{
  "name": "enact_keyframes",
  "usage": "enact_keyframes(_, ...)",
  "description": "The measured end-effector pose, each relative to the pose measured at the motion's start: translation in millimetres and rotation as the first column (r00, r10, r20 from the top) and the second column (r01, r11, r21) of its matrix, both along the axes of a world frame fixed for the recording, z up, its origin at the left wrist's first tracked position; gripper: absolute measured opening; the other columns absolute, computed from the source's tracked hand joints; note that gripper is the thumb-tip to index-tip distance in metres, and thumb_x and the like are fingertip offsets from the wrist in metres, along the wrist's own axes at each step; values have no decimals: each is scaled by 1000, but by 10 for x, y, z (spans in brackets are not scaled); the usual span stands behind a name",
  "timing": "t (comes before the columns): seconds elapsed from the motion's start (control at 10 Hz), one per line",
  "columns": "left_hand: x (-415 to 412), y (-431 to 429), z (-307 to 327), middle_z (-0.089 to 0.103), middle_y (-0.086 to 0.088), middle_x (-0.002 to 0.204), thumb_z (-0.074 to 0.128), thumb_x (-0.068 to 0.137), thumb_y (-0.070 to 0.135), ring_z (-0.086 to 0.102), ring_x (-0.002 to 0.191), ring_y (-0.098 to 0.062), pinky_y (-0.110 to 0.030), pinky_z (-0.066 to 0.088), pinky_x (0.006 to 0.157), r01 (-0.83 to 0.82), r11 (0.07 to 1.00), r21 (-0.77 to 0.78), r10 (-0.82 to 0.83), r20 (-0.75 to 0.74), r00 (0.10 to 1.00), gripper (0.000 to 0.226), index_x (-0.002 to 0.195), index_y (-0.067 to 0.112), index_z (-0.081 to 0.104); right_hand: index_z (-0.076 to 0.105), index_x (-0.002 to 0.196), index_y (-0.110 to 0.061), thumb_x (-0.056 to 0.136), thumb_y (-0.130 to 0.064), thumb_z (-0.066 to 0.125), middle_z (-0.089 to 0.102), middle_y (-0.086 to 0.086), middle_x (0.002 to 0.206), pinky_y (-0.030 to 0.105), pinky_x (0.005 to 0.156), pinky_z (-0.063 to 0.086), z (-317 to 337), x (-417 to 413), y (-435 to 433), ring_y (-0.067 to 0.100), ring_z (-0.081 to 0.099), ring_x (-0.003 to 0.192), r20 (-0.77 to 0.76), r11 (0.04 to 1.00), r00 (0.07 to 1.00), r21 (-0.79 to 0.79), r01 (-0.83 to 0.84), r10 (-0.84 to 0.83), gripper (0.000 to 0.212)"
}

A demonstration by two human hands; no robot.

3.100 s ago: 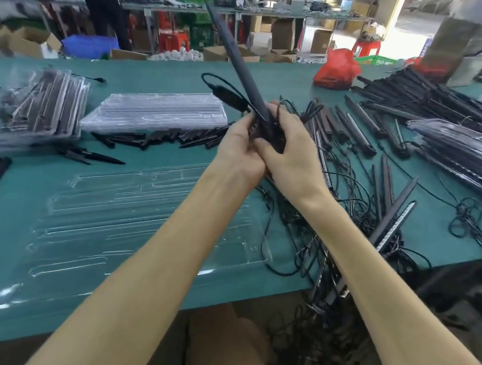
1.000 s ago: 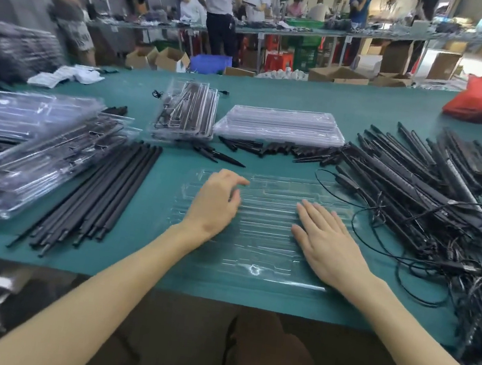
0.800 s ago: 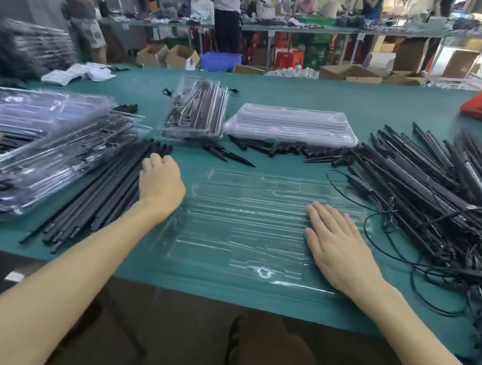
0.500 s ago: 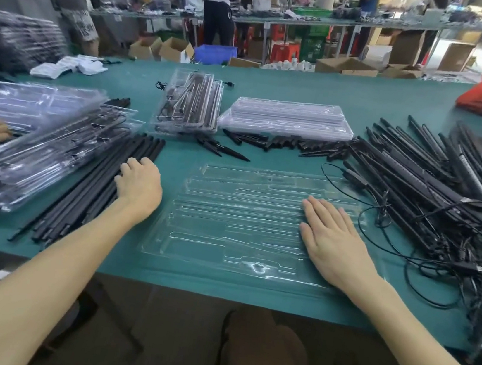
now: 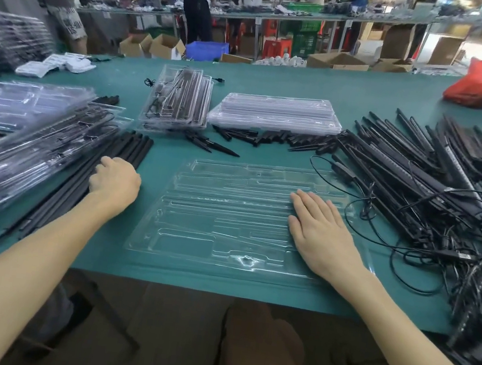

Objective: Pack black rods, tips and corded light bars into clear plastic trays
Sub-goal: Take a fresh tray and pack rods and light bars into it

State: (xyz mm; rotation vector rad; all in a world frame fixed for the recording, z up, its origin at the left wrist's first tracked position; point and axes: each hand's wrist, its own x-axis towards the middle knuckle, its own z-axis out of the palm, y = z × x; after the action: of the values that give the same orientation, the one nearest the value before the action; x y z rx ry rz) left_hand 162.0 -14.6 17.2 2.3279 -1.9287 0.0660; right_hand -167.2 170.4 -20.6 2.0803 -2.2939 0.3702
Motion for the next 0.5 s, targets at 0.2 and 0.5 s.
enact_keyframes(0.2, 27, 47, 30, 53, -30, 128, 43, 105, 21, 56, 112, -46, -46, 44, 87, 73, 997, -20, -72, 52, 996, 37, 123, -10, 55, 8, 161, -23, 108, -41, 16, 8, -7, 168, 32, 124, -8, 9, 9, 1, 11, 1, 154, 8, 1000, 1000, 1, 3, -3, 57)
enact_keyframes(0.5, -423, 102, 450, 63, -5, 46, 60, 87, 23, 58, 42, -20, -30, 51, 59, 190, 955, -228, -291, -597, 747, 31, 60, 9, 65, 12, 161, -23, 108, -41, 18, 12, -7, 167, 31, 124, -7, -3, 3, -27, 11, 3, 154, 17, 1000, 1000, -13, 3, -2, 56)
